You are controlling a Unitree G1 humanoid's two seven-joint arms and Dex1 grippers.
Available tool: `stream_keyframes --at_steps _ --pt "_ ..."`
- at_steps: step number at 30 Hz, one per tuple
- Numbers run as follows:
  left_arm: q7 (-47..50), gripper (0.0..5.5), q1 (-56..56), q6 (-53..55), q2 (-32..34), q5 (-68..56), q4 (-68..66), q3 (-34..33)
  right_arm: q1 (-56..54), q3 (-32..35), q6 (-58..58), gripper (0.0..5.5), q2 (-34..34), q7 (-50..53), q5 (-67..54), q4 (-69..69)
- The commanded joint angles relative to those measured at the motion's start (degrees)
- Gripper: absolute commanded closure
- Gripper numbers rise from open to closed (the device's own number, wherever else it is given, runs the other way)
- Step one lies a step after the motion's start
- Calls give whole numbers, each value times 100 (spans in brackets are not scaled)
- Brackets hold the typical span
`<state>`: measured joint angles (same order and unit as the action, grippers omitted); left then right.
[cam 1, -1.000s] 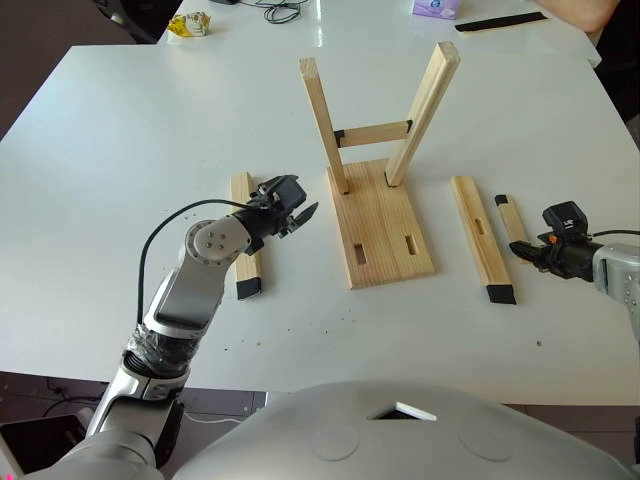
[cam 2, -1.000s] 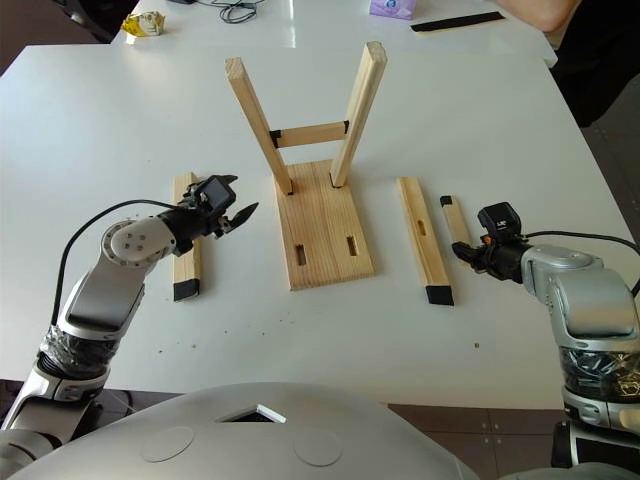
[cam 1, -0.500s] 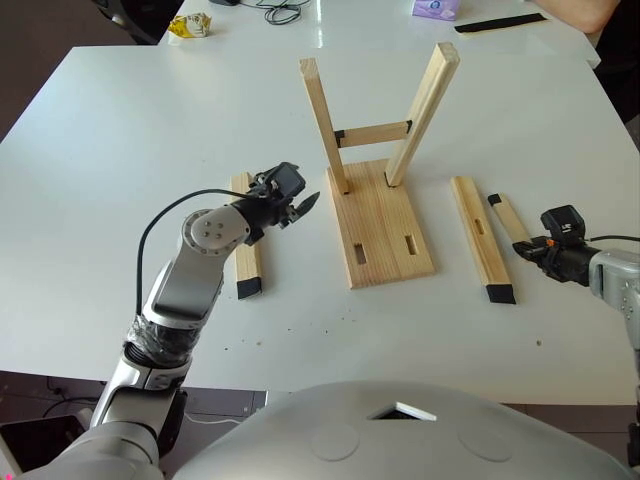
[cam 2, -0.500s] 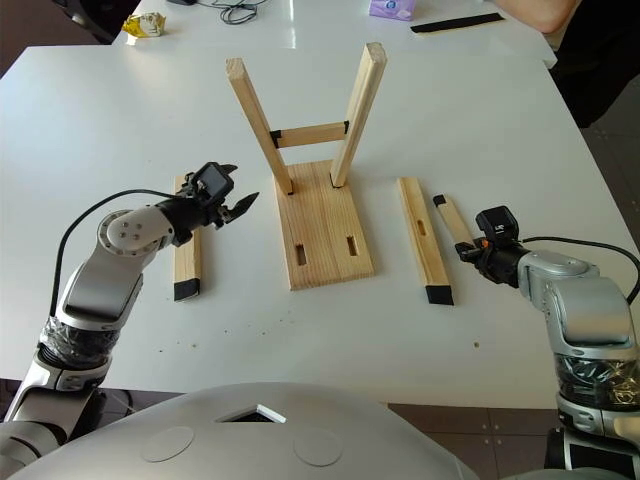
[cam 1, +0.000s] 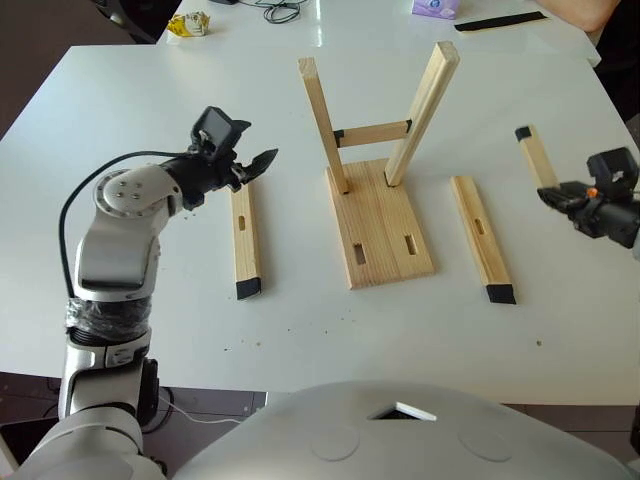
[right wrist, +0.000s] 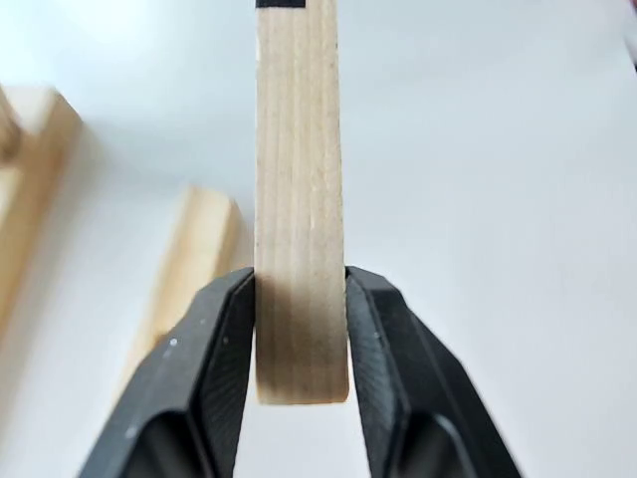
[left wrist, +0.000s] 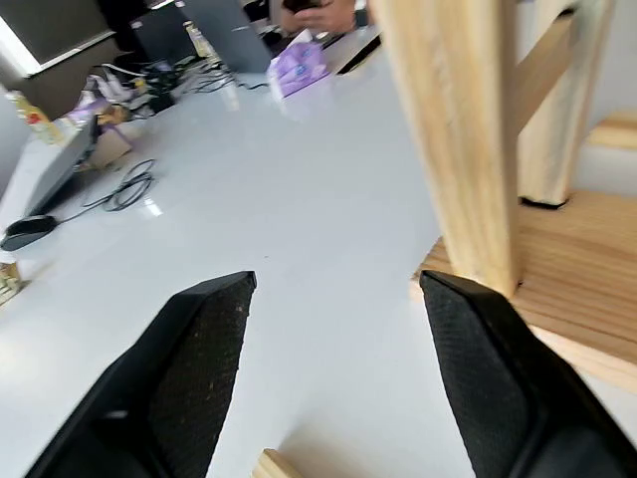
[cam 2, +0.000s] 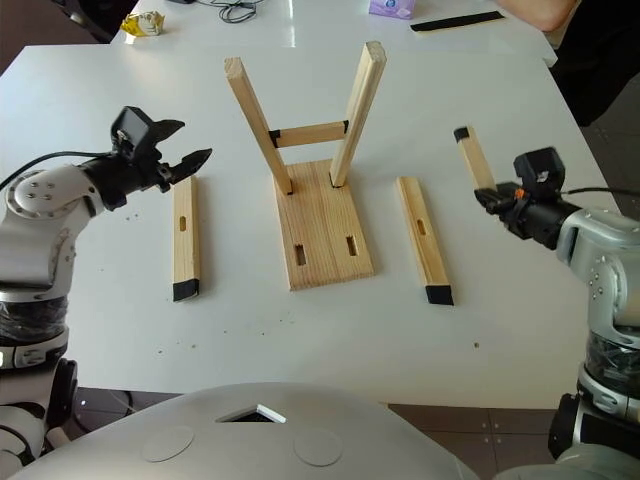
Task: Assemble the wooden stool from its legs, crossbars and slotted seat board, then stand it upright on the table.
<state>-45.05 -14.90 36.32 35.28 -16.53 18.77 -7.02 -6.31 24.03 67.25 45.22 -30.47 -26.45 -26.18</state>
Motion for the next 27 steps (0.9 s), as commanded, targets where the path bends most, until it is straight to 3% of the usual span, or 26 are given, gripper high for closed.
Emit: stream_keyframes --at_steps 1,4,10,16,27 --pt "-1097 242 -479 1474 412 -2514 423 -1004 -340 620 -162 418 -6 -751 -997 -319" --pt "-1290 242 -823 2122 504 -3872 421 -1377 -512 802 24 418 135 -1272 -1805 -405" --pt "-292 242 -1263 2588 -246 -5396 461 -1006 -970 366 268 418 -4 -1771 -3414 -592" --pt "243 242 -1243 2576 -636 -5658 192 -538 -1352 -296 154 418 -54 -1671 -3994 -484" --pt "508 242 -1181 2533 -719 -5973 35 -244 -1486 -654 -108 418 -197 -1241 -4663 -511"
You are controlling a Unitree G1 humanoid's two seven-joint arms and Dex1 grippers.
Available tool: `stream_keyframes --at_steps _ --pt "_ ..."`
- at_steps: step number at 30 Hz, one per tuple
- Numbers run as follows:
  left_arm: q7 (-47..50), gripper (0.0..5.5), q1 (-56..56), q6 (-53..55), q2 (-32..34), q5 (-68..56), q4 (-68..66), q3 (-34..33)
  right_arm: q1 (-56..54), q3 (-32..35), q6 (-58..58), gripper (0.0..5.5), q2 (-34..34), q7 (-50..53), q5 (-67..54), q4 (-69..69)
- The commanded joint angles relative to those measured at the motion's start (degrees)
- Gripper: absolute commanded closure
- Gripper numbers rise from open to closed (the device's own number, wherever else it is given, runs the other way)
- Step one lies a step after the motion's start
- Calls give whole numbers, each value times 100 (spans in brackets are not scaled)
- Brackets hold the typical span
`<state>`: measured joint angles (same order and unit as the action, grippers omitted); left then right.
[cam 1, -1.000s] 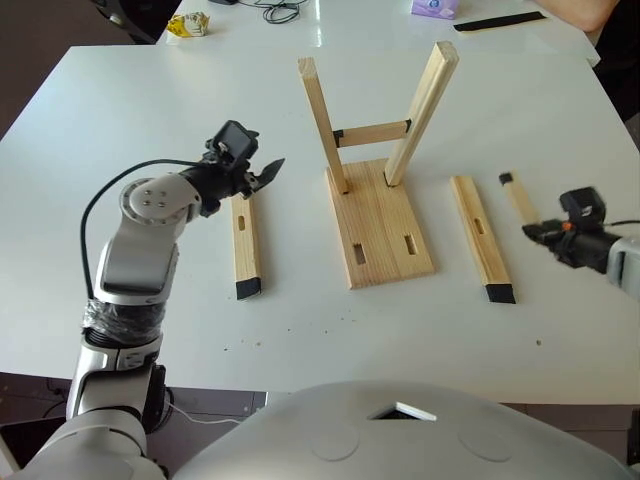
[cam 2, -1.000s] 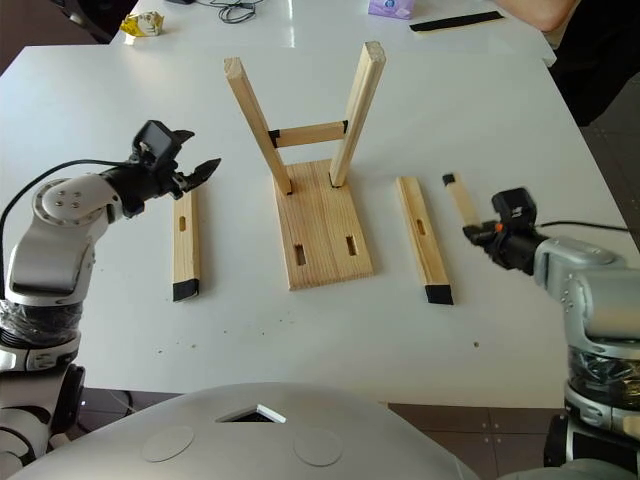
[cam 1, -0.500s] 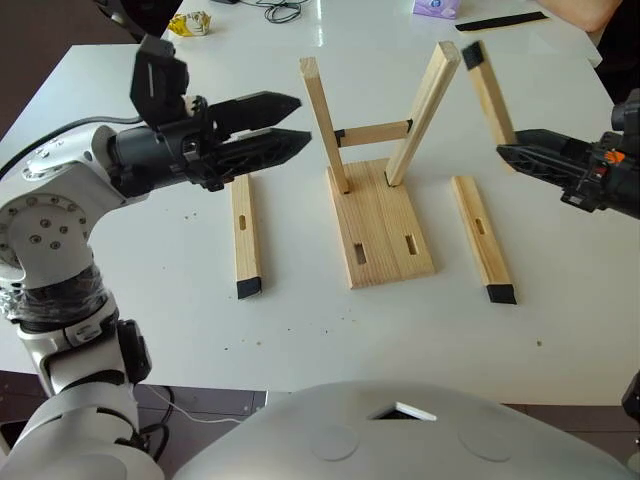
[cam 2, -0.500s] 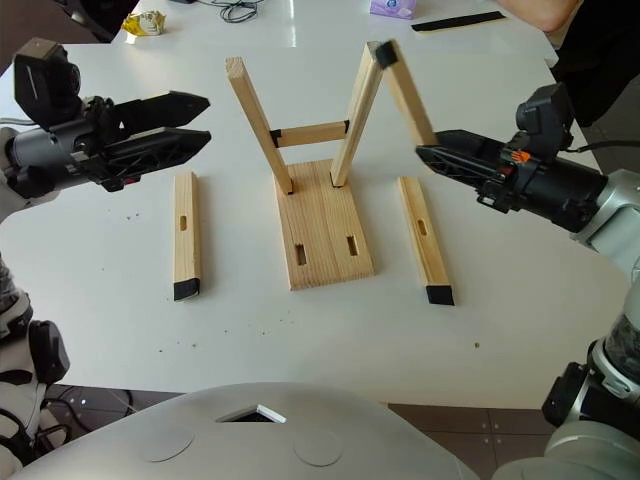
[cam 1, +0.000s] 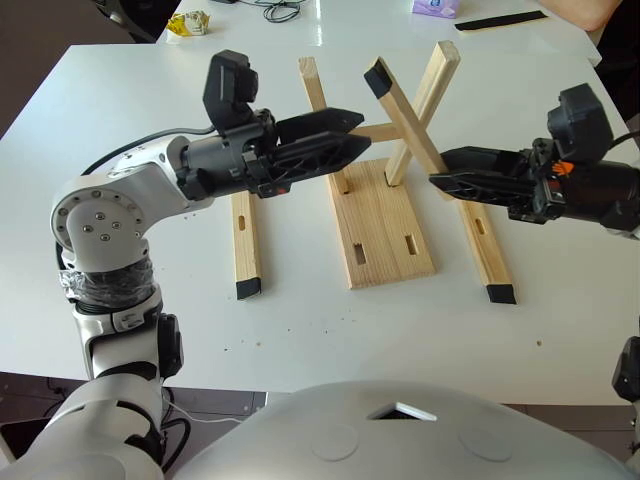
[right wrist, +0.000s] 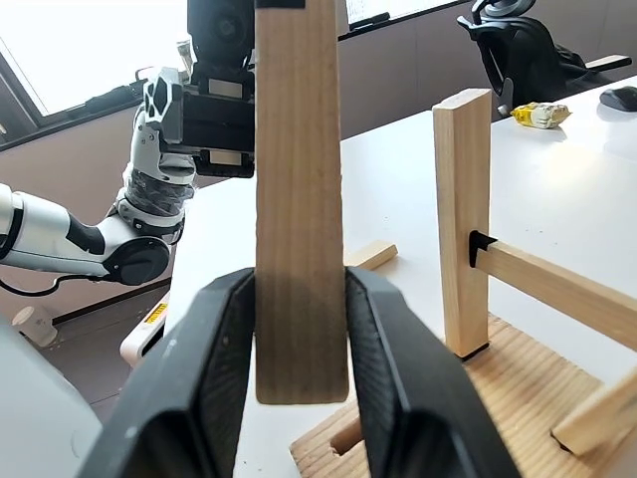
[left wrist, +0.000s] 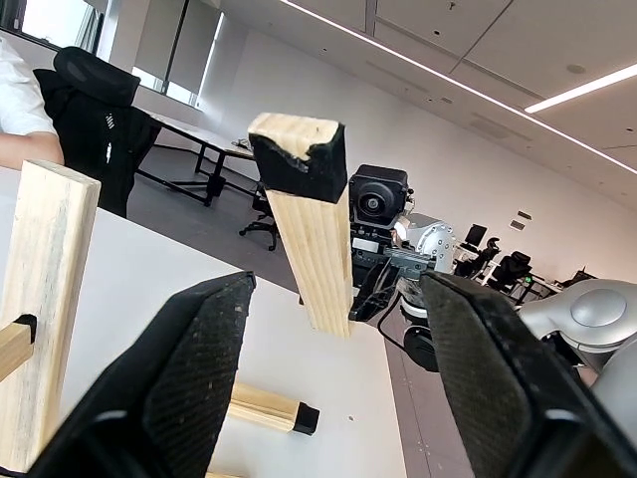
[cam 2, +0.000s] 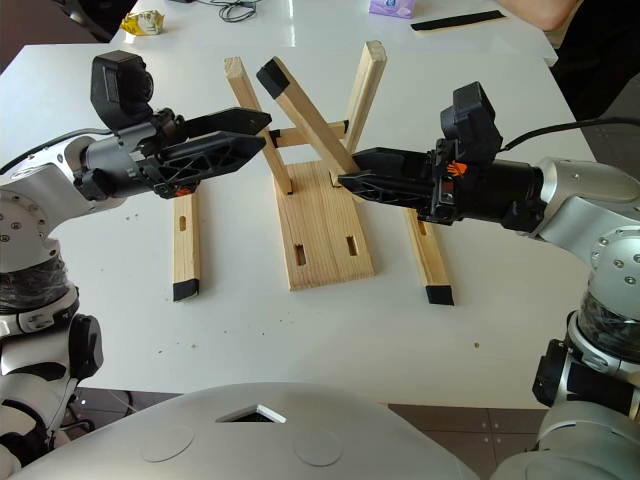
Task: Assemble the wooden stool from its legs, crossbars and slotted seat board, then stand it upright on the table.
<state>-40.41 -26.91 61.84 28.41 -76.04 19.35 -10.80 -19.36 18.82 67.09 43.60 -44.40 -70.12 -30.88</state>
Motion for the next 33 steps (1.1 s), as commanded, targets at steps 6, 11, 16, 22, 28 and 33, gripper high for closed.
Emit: stream_keyframes --at_steps 6,11,16,22,28,33 --pt "60 242 -7 -89 -91 -75 24 246 -217 -575 -135 418 -43 272 -460 -107" --pt "54 242 -60 -102 -118 -185 112 270 -229 -810 -235 418 -31 286 -432 -89" --pt "-28 242 -4 -122 -33 -235 227 303 -234 -932 -330 418 18 259 -324 -24" --pt "-31 242 29 -180 -31 -122 255 416 -299 -1034 -335 418 36 263 -391 2" --pt "-119 257 115 -242 37 -40 320 460 -341 -1051 -332 418 99 198 -387 50" --pt "-154 333 123 -276 87 -82 309 459 -336 -1067 -345 418 127 182 -373 61"
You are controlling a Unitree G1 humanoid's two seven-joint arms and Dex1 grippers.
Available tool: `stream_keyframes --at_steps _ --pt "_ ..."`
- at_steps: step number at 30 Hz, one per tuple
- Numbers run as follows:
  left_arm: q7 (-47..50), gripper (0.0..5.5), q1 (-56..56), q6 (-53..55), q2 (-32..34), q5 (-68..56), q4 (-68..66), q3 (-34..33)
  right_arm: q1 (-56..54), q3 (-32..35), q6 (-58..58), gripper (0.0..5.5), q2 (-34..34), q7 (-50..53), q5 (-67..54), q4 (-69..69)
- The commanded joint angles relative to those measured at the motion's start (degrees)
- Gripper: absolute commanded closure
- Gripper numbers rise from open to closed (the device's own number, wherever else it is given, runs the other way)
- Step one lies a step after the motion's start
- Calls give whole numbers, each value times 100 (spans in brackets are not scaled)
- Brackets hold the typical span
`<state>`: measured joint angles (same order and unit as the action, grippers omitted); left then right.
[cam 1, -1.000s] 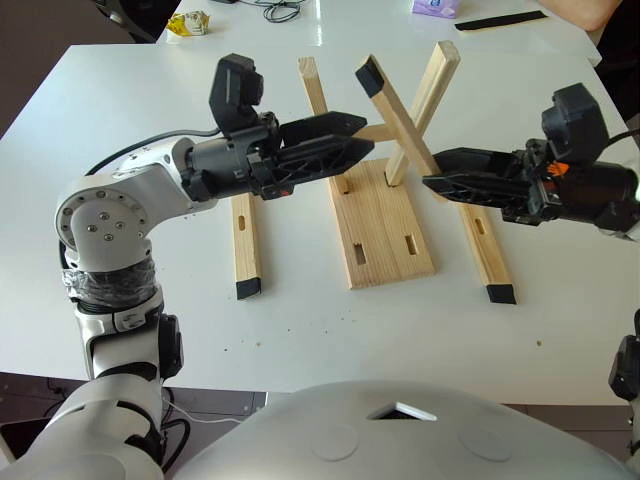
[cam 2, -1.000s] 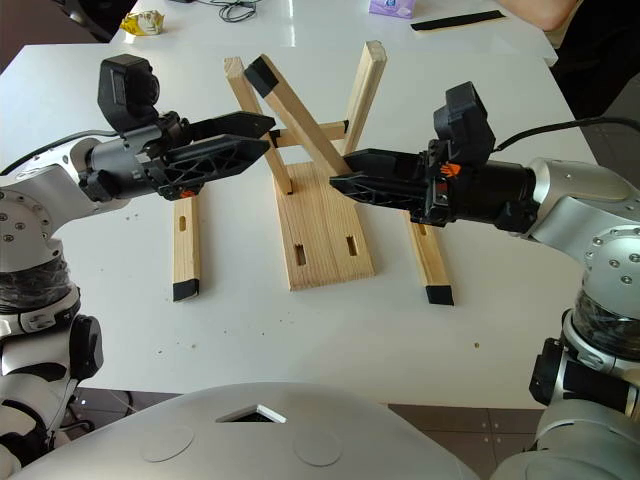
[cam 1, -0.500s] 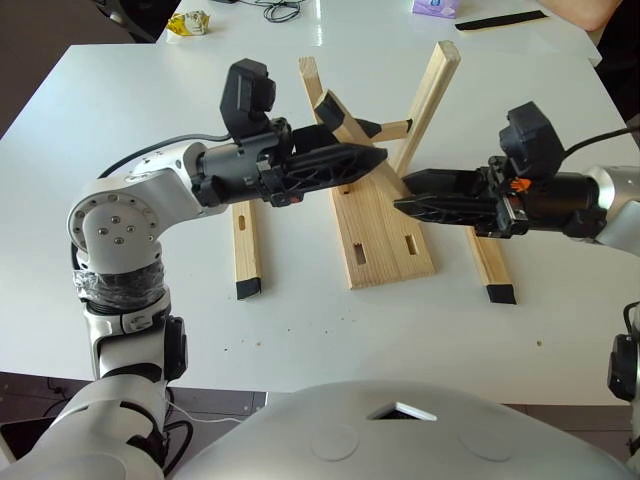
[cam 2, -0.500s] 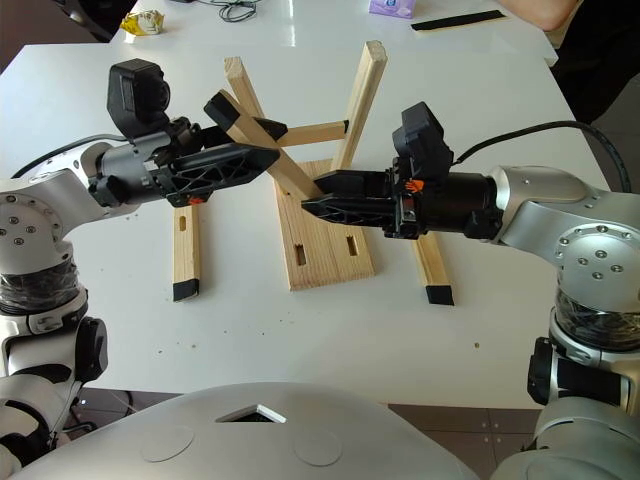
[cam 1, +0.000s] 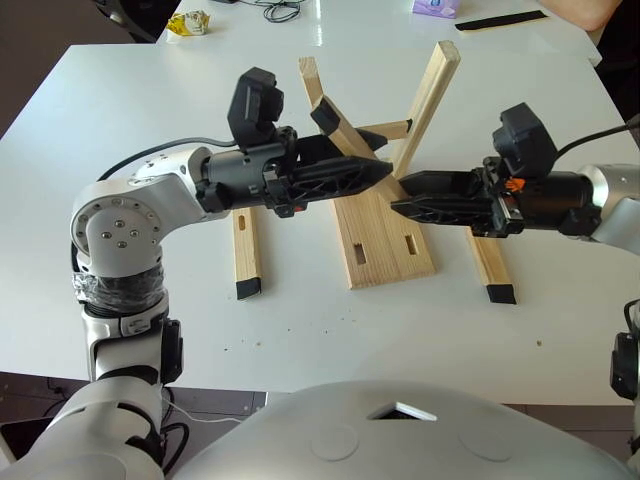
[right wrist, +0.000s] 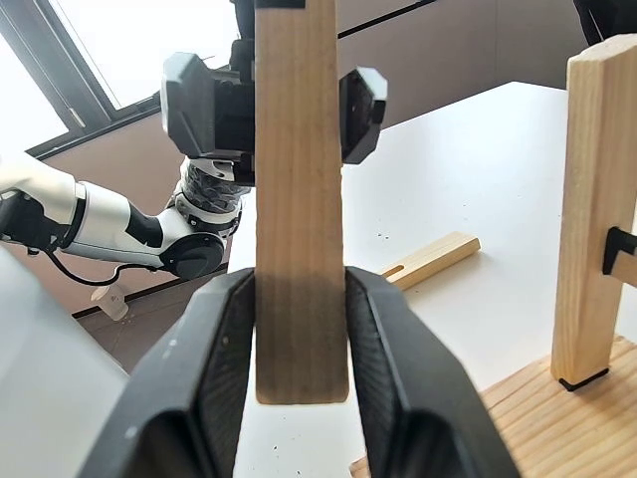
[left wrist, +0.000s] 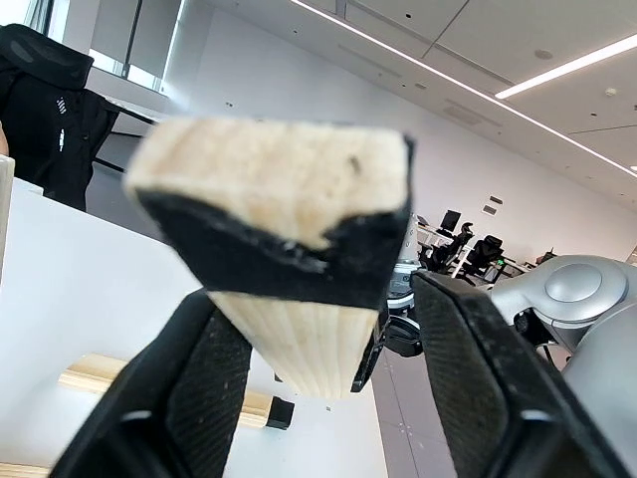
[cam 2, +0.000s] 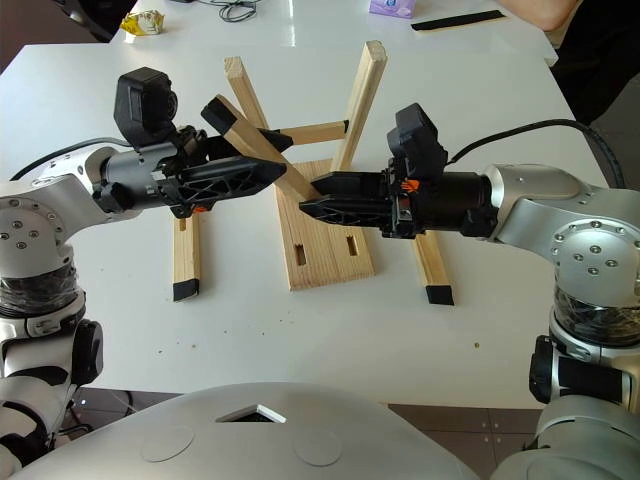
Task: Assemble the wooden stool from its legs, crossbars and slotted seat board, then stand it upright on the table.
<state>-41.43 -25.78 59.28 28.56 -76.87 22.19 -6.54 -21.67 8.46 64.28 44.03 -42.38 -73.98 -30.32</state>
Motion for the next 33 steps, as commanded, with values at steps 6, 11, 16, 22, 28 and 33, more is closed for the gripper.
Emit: stream_keyframes --at_steps 6,11,16,22,28,33 --pt "-175 417 -25 10 129 -83 9 31 -85 -43 -32 418 111 -2 -66 -4" --pt "-300 417 20 34 206 -99 54 47 -162 -36 43 418 192 -28 -187 139" --pt "-353 417 71 26 251 -90 132 59 -242 -77 83 418 281 -47 -250 238" --pt "-351 417 91 -37 249 -64 160 102 -283 -212 53 366 243 5 -136 242" --pt "-315 417 71 -100 275 -66 111 12 37 -261 2 287 530 -163 306 203" --pt "-411 417 -10 -208 449 158 22 -92 531 -343 -249 252 840 -445 975 278"
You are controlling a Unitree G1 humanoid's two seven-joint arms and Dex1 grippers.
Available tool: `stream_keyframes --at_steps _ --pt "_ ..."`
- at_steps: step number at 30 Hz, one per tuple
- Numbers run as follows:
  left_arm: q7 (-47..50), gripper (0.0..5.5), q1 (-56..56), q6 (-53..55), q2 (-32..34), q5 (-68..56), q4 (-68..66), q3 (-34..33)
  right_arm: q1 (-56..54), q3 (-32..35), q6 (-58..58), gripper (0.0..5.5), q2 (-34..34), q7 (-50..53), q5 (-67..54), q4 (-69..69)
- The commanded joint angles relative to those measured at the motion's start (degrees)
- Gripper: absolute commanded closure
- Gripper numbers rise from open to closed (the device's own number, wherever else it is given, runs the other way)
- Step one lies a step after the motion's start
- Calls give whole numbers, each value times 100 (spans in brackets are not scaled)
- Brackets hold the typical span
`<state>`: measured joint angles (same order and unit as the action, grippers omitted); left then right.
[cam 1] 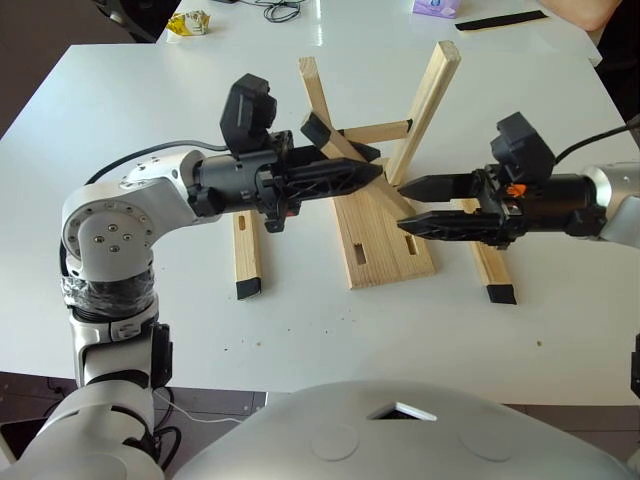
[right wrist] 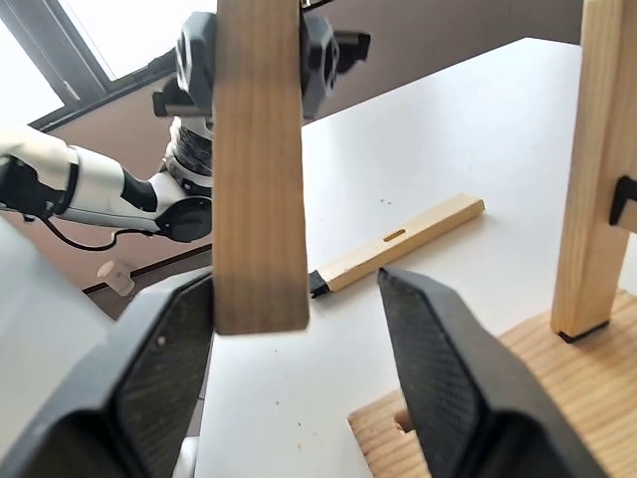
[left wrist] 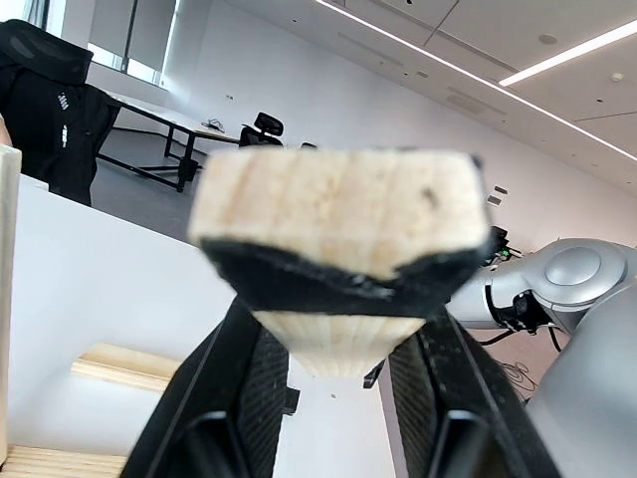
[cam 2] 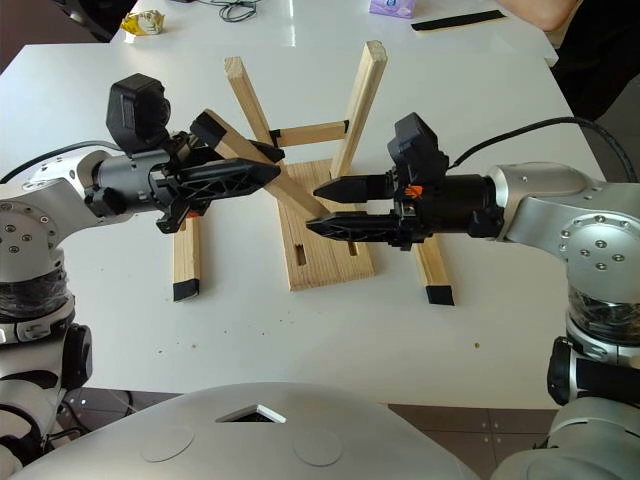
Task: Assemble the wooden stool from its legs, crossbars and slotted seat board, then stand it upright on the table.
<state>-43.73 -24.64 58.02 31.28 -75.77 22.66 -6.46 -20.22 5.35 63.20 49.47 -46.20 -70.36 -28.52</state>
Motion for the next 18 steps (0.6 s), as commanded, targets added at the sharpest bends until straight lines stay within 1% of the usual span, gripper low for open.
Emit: stream_keyframes --at_steps 1,3,7,11,14,17,18 --pt "-237 417 -159 -97 263 124 -73 -140 539 24 -199 252 361 -114 701 118" --pt "-382 417 -223 -103 499 239 -178 -253 855 201 -309 252 466 -215 875 169" --pt "-1047 417 -300 -206 1104 605 -375 -386 1546 602 -501 252 475 -201 1093 92" --pt "-1806 417 -196 -678 1862 1600 -593 -231 2172 904 -656 252 289 -28 1177 -161" --pt "-1913 417 -403 -1120 2003 2444 -1197 75 2700 1185 -730 252 71 246 1164 -482" --pt "-2099 417 -451 -1641 2022 3023 -1678 146 3117 1446 -775 252 -112 482 1110 -752" --pt "-2234 417 -327 -2040 2104 3380 -1736 230 3217 1507 -787 252 -161 544 1096 -823"
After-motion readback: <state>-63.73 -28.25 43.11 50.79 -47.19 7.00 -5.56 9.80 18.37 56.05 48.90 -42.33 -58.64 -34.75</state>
